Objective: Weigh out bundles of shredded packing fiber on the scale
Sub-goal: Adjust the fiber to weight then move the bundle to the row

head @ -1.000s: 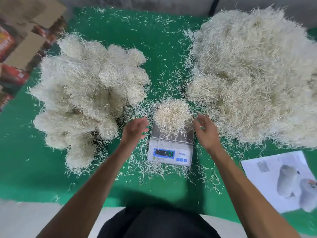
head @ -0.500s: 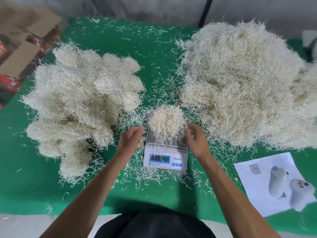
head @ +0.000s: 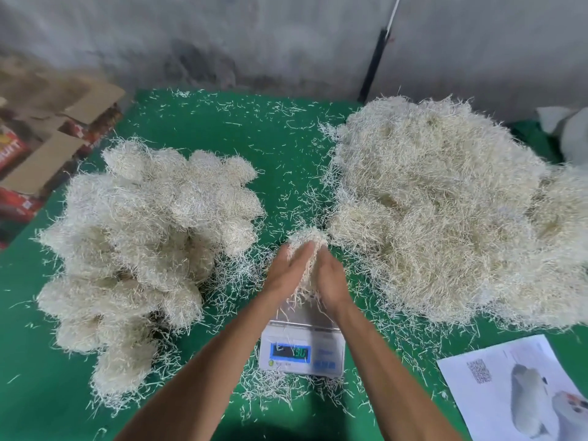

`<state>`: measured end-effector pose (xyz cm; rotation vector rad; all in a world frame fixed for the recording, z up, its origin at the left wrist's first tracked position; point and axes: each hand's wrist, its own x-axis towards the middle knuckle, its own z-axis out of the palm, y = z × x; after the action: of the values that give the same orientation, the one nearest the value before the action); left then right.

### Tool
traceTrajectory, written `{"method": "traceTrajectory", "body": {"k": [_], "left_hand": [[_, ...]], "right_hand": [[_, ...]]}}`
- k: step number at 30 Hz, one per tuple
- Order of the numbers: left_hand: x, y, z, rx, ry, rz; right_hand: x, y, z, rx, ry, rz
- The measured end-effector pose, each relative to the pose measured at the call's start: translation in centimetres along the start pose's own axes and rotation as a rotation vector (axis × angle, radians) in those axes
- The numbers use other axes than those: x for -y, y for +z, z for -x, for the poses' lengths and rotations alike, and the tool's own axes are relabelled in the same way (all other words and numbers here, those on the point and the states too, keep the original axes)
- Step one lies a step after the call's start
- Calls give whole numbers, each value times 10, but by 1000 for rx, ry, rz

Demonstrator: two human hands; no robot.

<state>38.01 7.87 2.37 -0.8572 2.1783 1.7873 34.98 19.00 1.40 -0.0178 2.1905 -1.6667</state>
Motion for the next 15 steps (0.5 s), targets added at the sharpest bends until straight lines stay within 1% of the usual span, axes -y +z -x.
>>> {"method": "traceTrajectory", "body": {"k": [2,3,4,5,6,8,9,10,13,14,15], "left_hand": [[-16,-12,-11,-37,-13,117],[-24,-20,-18,-57,-36,204],[-30,-29,-26,-85,-69,299],[-36,-35,-33,-98,-84,375],[-40,-39,-36,-76,-75,405],[-46,-38,-32,45,-6,261],[-48,-40,-31,71,20,171],[-51,-47,-30,49,16,136],[-58,-86,-40,-95,32,217],[-60,-93,-41,-114,54,213],[-62,-93,-39,-95,60,237]], "right_hand": [[12,-9,-4,41,-5,-165],[17,-16,-8,36,-8,-263],[23,-25,-12,-2,-31,-329],[30,-31,-17,-46,-76,-318],[38,-33,-19,-62,-126,-234],[53,-29,-18,-13,-199,-64],[59,-28,-19,15,-225,-9],[64,-32,-22,11,-243,-4],[79,-58,-38,-110,-258,-81],[81,-58,-40,-140,-249,-85],[83,-52,-40,-154,-243,-111]]}}
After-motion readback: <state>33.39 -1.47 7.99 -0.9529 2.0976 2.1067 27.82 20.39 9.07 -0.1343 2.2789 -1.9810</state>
